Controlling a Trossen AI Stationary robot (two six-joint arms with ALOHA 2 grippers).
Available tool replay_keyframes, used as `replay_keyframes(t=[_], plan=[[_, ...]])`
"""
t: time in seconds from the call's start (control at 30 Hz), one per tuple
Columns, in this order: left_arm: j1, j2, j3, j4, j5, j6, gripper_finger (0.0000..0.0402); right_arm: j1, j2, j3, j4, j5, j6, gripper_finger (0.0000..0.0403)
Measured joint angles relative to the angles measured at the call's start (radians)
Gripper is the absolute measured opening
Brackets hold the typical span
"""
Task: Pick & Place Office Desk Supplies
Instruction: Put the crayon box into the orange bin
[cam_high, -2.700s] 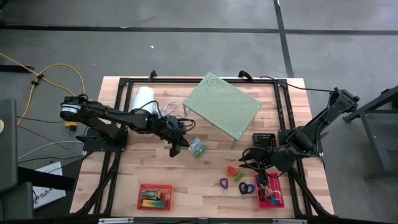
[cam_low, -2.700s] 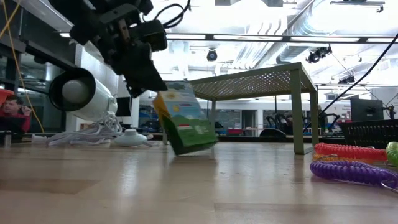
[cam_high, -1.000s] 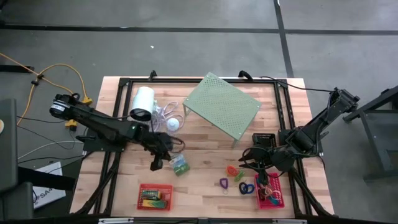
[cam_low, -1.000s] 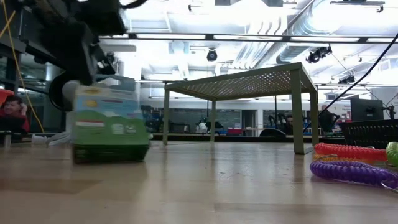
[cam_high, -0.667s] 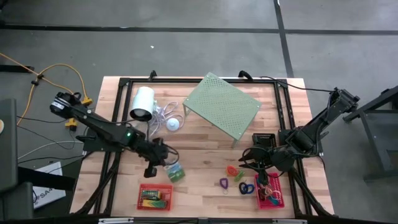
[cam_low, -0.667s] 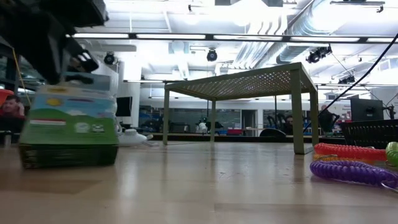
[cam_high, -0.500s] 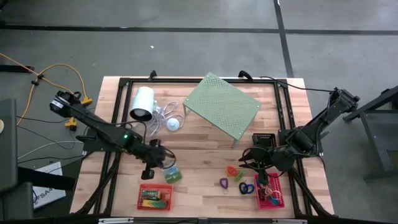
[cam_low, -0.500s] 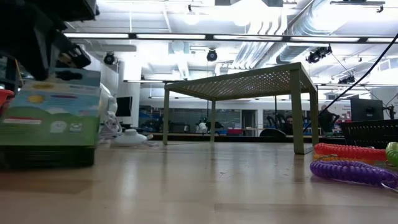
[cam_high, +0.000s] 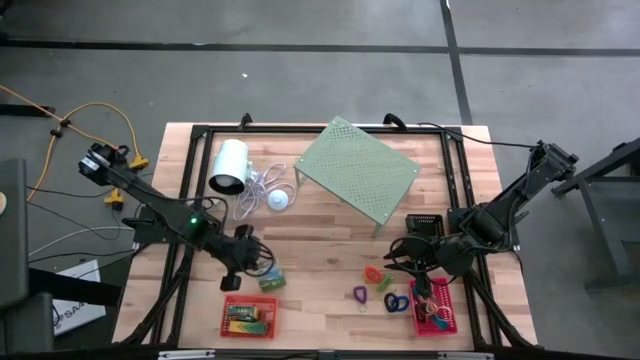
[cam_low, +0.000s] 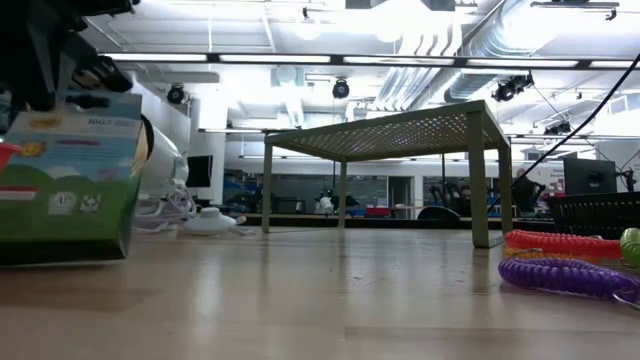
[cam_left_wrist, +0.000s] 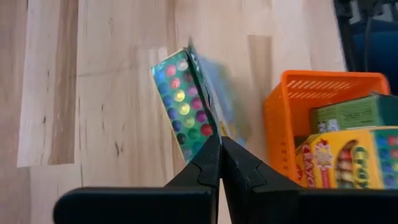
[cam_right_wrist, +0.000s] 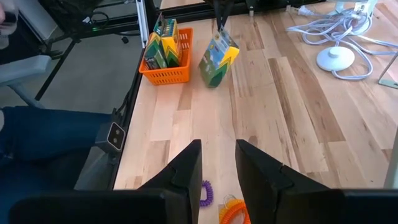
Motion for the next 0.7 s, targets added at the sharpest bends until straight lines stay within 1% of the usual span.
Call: replay_keyframes(t=[0.5,0.7], plan=[[-0.005,-0.089,0.001,-0.055,0.005,0.0,0.0,0.0,0.0,0.0,0.0,0.0,0.0,0.0086],[-0.005,-0.113,0.05,-0.168,0.004,0.0,0.0,0.0,0.0,0.0,0.0,0.0,0.0,0.0086]])
